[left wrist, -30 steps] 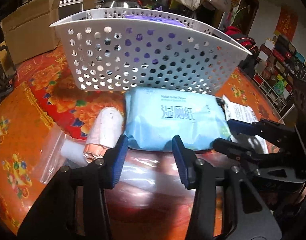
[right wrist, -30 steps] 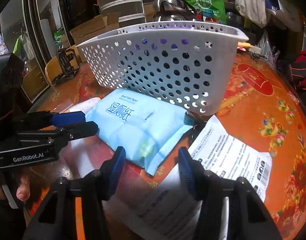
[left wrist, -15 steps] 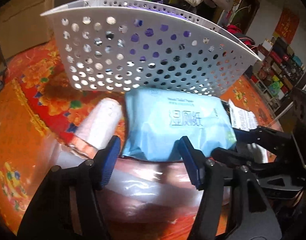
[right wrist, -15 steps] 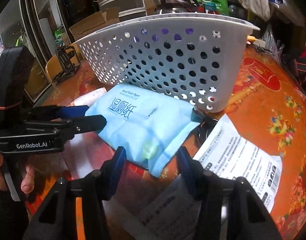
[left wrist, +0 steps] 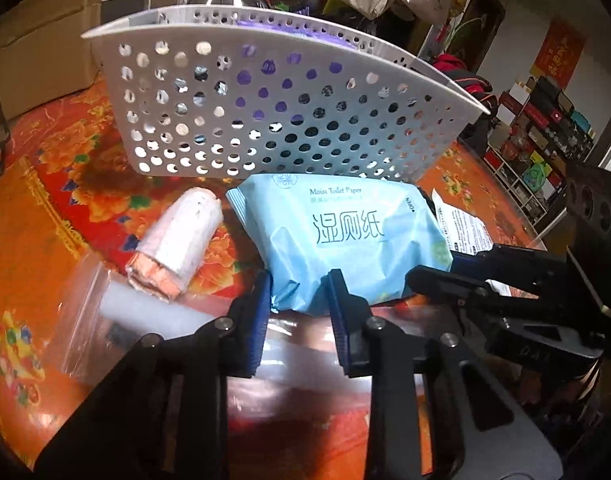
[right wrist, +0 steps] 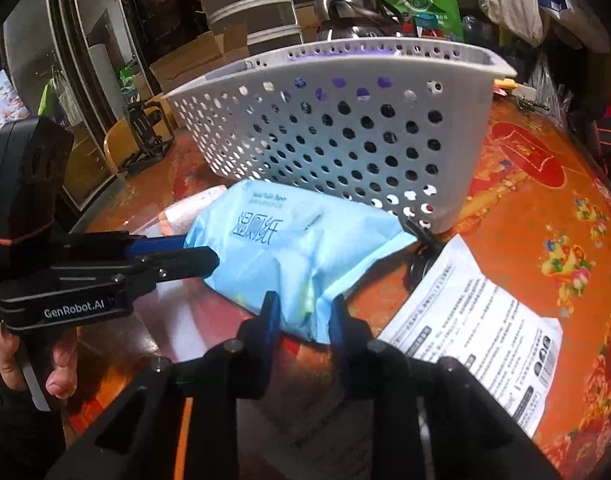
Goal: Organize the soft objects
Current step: 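Lift the blue wet wipes pack into the white basket and release, then lower both grippers onto the white instruction leaflet and close on it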
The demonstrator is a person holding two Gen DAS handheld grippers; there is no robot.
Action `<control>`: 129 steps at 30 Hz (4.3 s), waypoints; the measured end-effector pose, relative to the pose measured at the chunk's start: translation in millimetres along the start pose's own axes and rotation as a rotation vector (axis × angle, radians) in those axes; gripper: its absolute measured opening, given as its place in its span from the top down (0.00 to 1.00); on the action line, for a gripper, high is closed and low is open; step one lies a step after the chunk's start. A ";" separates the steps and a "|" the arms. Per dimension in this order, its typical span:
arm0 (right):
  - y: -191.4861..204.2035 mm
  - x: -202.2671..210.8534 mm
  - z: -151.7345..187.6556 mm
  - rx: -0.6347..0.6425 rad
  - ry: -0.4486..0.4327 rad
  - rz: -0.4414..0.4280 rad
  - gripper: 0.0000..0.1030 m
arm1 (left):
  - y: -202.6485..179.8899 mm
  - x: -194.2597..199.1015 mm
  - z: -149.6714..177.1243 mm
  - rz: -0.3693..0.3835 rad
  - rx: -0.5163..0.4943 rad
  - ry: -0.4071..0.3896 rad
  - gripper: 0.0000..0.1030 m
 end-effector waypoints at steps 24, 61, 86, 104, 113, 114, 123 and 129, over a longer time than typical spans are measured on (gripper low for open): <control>34.3 161.6 -76.8 0.135 -0.337 0.044 0.79 | -68.8 185.2 -76.9 -0.082 -0.092 -0.352 0.76; -76.7 57.4 -146.3 -0.034 -0.211 0.146 0.33 | 21.7 56.8 -169.4 -0.186 0.072 -0.222 0.27; -58.4 89.3 2.1 -0.109 -0.227 0.103 0.32 | 28.2 91.6 8.2 -0.189 0.162 -0.219 0.27; -97.0 81.5 90.4 -0.264 -0.125 0.102 0.32 | -71.9 26.8 49.8 -0.135 0.079 -0.093 0.27; -86.3 74.4 98.0 -0.221 -0.095 0.048 0.33 | -116.6 -5.0 45.3 -0.119 0.039 -0.041 0.27; -85.6 73.3 98.1 -0.215 -0.091 0.048 0.33 | -120.9 -8.1 45.8 -0.113 0.039 -0.037 0.27; -82.8 65.8 96.4 -0.162 -0.055 0.018 0.51 | -144.7 -33.0 42.7 -0.082 -0.015 -0.002 0.43; -85.7 64.7 94.2 -0.160 -0.044 -0.009 0.57 | -151.7 -40.9 39.9 -0.048 -0.045 0.018 0.54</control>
Point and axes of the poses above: each gripper's, at about its wrist camera, not at the fingertips, and x roughly against the way its jaws point, y to its left, z to its underside, the point moved 8 cm from there along -x, roughly the way its jaws point, and after that the axes turned 13 degrees about y, right-handed, at the moved point
